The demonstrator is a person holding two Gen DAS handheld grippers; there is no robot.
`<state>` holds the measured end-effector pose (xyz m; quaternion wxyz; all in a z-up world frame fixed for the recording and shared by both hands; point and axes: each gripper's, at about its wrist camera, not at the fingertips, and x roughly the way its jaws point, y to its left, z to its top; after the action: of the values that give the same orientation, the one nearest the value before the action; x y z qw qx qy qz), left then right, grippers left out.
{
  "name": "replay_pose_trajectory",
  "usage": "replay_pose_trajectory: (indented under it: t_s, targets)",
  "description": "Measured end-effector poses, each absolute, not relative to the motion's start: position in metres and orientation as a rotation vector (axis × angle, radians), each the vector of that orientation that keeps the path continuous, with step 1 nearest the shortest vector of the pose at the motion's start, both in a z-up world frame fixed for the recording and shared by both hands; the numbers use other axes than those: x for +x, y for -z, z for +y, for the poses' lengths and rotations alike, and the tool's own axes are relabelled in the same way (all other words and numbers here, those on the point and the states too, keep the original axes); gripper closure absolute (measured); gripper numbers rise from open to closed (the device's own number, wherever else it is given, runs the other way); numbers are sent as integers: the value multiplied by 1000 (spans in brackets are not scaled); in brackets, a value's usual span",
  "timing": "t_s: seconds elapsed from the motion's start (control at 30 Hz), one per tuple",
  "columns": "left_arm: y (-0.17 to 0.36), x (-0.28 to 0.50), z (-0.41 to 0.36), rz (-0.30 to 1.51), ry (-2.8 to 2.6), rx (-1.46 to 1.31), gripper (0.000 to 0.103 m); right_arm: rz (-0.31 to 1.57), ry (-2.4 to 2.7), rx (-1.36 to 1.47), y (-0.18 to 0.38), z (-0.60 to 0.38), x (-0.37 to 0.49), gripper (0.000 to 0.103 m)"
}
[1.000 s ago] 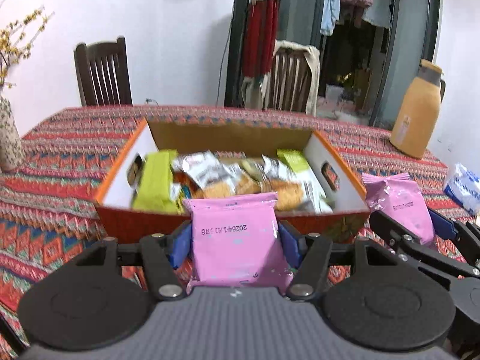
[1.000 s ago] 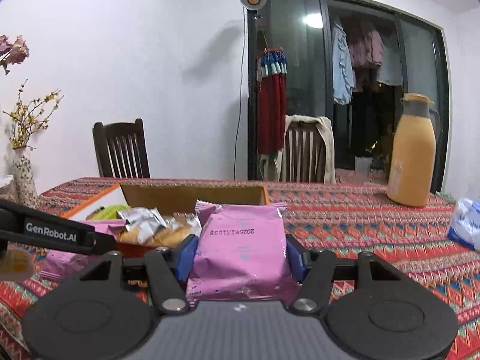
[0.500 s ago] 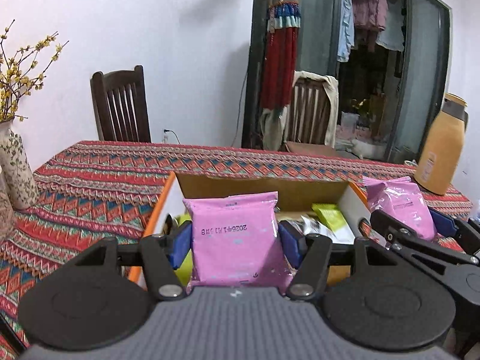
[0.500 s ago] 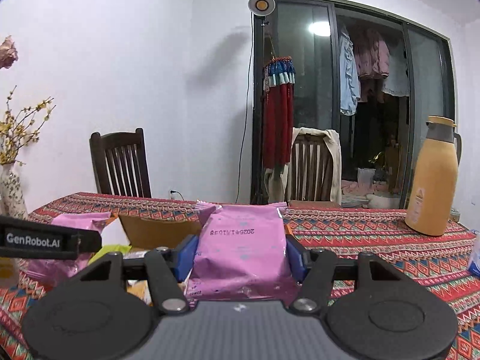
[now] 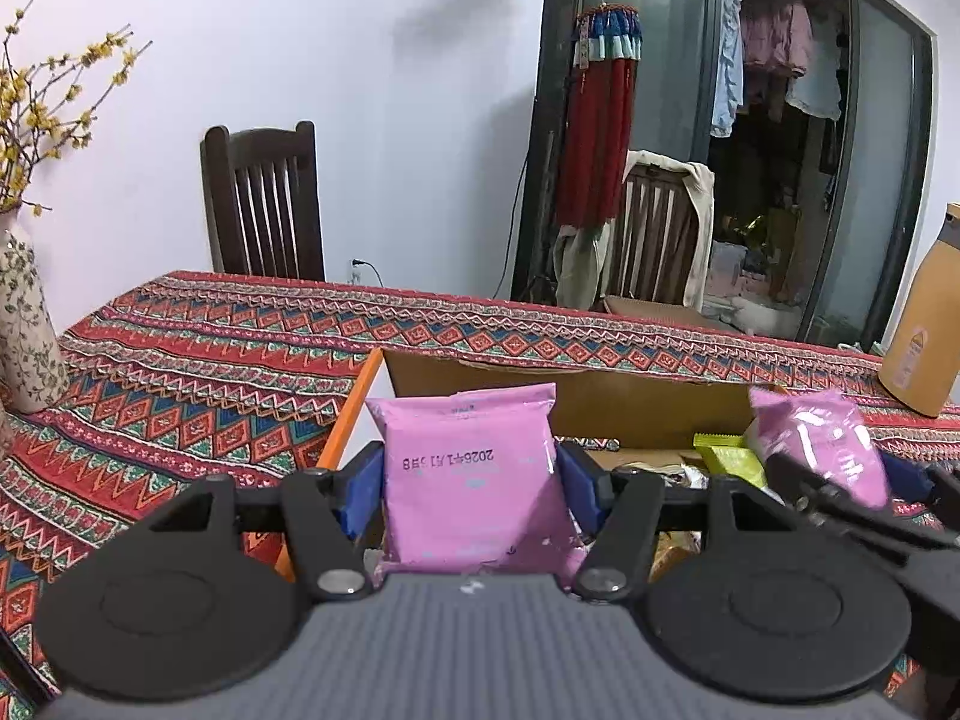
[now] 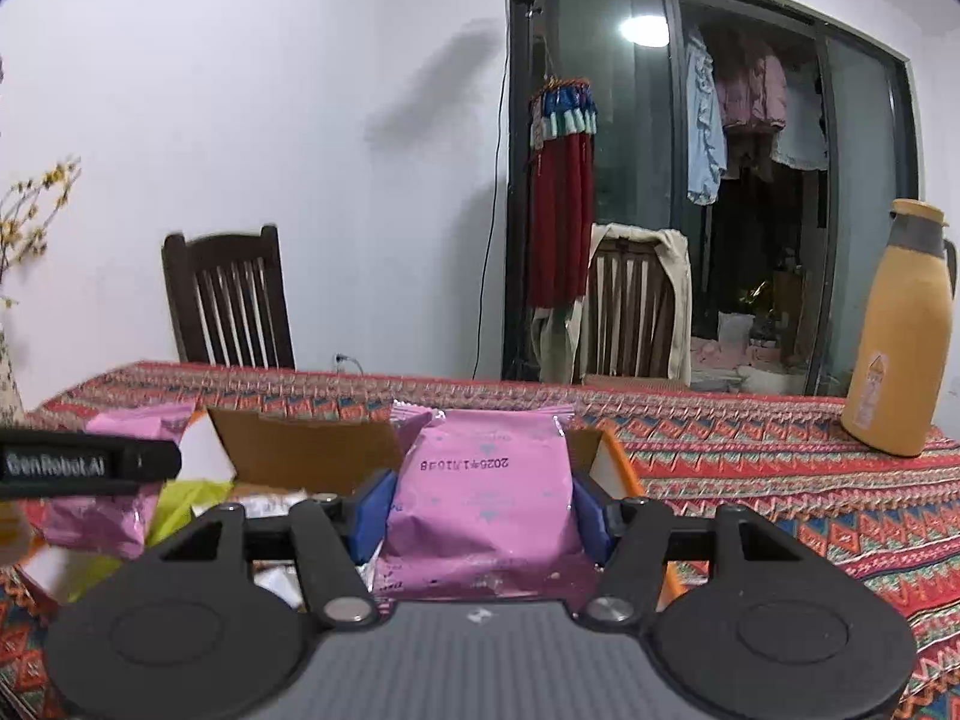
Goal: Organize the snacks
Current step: 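Carry both pink packets over the orange box and lower them inside, then open both grippers to release the pink packets into the box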
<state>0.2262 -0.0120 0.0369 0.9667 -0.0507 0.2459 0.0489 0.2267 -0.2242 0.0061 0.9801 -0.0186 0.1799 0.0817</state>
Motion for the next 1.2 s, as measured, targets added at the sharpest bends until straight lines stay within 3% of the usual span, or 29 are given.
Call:
replay_pose_trajectory:
  t_s: [0.27,0.3,0.33,0.37,0.4,0.47,0.8,1.2]
  targets:
    - [-30,223,-9,484,-94,-110,37,386,-167,-25,4,-226,228,42]
    - [-32,221,-9,473,-97,-108,33,385,-167,-16,4,-227,227,38]
    - [-33,219,-9,458,-100,-109,18,387,-166,-5,4,-229,226,33]
    - [-34,216,-9,442,-106,-112,4,387,-163,6,3,-232,226,17]
    - [-36,213,-9,421,-116,-115,0,379,-158,20,3,-235,225,7]
    - [-38,211,-9,407,-120,-120,0,372,-150,39,2,-239,223,0]
    - [-49,200,-4,408,-92,-155,0,352,-135,90,-7,-252,217,0]
    - [-86,139,-2,316,-25,-156,0,247,-168,70,-45,-264,146,0]
